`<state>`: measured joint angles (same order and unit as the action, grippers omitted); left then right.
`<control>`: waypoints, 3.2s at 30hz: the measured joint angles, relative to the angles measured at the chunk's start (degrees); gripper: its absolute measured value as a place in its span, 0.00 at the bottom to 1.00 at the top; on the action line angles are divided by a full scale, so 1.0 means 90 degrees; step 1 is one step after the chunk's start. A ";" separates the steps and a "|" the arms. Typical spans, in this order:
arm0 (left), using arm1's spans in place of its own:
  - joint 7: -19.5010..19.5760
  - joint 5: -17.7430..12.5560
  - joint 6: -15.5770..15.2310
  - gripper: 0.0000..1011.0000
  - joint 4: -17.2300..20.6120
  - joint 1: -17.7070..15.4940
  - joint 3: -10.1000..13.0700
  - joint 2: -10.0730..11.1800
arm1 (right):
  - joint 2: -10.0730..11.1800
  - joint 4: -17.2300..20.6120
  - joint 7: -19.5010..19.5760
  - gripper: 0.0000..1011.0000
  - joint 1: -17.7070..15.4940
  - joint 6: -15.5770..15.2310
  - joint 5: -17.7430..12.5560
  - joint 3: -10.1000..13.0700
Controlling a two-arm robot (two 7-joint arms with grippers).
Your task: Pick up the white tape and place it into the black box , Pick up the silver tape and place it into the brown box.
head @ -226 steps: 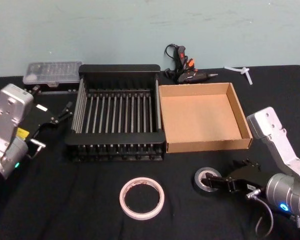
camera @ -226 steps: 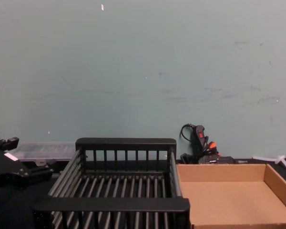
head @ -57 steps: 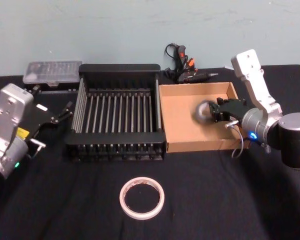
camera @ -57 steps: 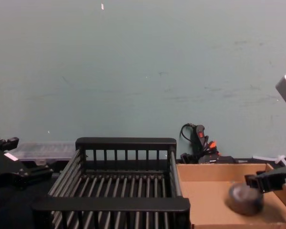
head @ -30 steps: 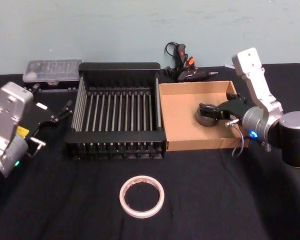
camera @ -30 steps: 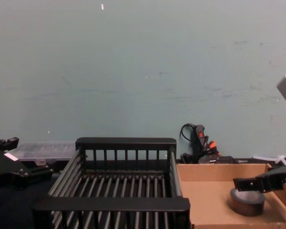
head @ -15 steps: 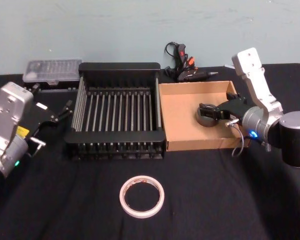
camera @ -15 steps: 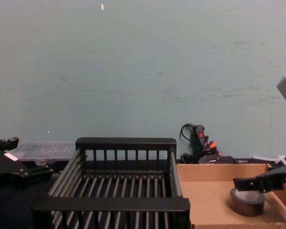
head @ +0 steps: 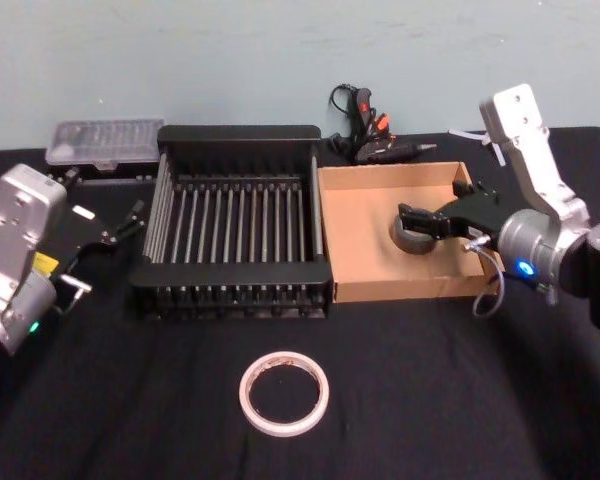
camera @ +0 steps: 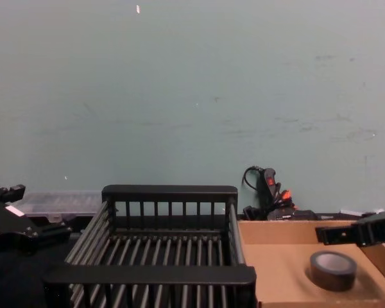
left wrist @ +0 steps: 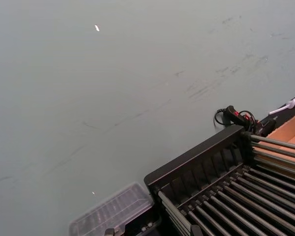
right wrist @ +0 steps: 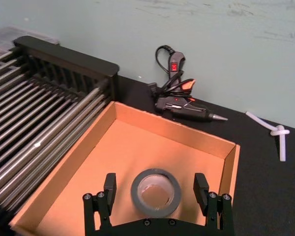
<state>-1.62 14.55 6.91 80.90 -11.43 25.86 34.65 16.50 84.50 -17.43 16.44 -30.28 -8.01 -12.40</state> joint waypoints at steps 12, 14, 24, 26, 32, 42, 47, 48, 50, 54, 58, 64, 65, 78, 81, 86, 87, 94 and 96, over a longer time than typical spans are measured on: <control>0.0000 0.0000 0.0000 0.99 0.0000 0.0000 0.0000 0.0000 | 0.0650 0.1328 -0.0433 0.99 -0.0782 -0.0434 -0.0270 -0.0012; 0.0000 0.0000 0.0000 0.99 0.0000 0.0000 0.0000 0.0000 | 0.0743 0.1477 -0.0485 0.99 -0.0884 -0.0483 -0.0299 -0.0029; 0.0000 0.0000 0.0000 0.99 0.0000 0.0000 0.0000 0.0000 | 0.1166 0.2089 -0.0716 0.99 -0.1357 -0.0731 -0.0488 -0.0254; 0.0000 0.0000 0.0000 0.99 0.0000 0.0000 0.0000 0.0000 | 0.1206 0.2146 -0.0758 0.99 -0.1395 -0.0739 -0.0517 -0.0338; 0.0000 0.0000 0.0000 0.99 0.0000 0.0000 0.0000 0.0000 | 0.1241 0.2190 -0.0843 0.99 -0.1393 -0.0717 -0.0567 -0.0575; 0.0000 0.0000 0.0000 0.99 0.0000 0.0000 0.0000 0.0000 | 0.1194 0.2009 -0.0947 0.99 -0.1067 -0.0682 -0.0571 -0.1126; 0.0000 0.0000 0.0000 0.99 0.0000 0.0000 0.0000 0.0000 | 0.1114 0.1885 -0.0946 0.99 -0.0870 -0.0830 -0.0521 -0.1443; 0.0000 0.0000 0.0000 0.99 0.0000 0.0000 0.0000 0.0000 | 0.1097 0.1868 -0.0941 0.99 -0.0840 -0.0877 -0.0511 -0.1495; 0.0000 0.0000 0.0000 0.99 0.0000 0.0000 0.0000 0.0000 | 0.1076 0.1846 -0.0933 0.99 -0.0796 -0.0950 -0.0491 -0.1569; 0.0000 0.0000 0.0000 0.99 0.0000 0.0000 0.0000 0.0000 | 0.1015 0.1789 -0.0910 0.99 -0.0679 -0.1202 -0.0407 -0.1776; 0.0000 0.0000 0.0000 0.99 0.0000 0.0000 0.0000 0.0000 | 0.0963 0.1736 -0.0920 0.99 -0.0597 -0.1394 -0.0284 -0.1992; 0.0000 0.0000 0.0000 0.99 0.0000 0.0000 0.0000 0.0000 | 0.0905 0.1703 -0.0950 0.99 -0.0553 -0.1473 -0.0118 -0.2160; 0.0000 0.0000 0.0000 0.99 0.0000 0.0000 0.0000 0.0000 | 0.0896 0.1699 -0.0953 0.99 -0.0550 -0.1476 -0.0094 -0.2177; 0.0000 0.0000 0.0000 0.99 0.0000 0.0000 0.0000 0.0000 | 0.0768 0.1648 -0.0982 0.99 -0.0510 -0.1499 0.0291 -0.2324; 0.0000 0.0000 0.0000 0.99 0.0000 0.0000 0.0000 0.0000 | 0.0737 0.1631 -0.1009 0.99 -0.0517 -0.1511 0.0326 -0.2324; 0.0000 0.0000 0.0000 0.99 0.0000 0.0000 0.0000 0.0000 | 0.0688 0.1607 -0.1045 0.99 -0.0535 -0.1526 0.0358 -0.2299; 0.0000 0.0000 0.0000 0.99 0.0000 0.0000 0.0000 0.0000 | 0.0670 0.1599 -0.1058 0.99 -0.0545 -0.1531 0.0371 -0.2284; 0.0000 0.0000 0.0000 0.99 0.0000 0.0000 0.0000 0.0000 | 0.0601 0.1552 -0.1123 0.99 -0.0578 -0.1568 0.0435 -0.2225; 0.0000 0.0000 0.0000 0.99 0.0000 0.0000 0.0000 0.0000 | 0.0587 0.1548 -0.1135 0.99 -0.0591 -0.1577 0.0449 -0.2213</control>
<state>-1.62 14.55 6.91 80.90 -11.43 25.86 34.65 21.79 98.43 -27.64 11.11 -44.47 -3.97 -32.32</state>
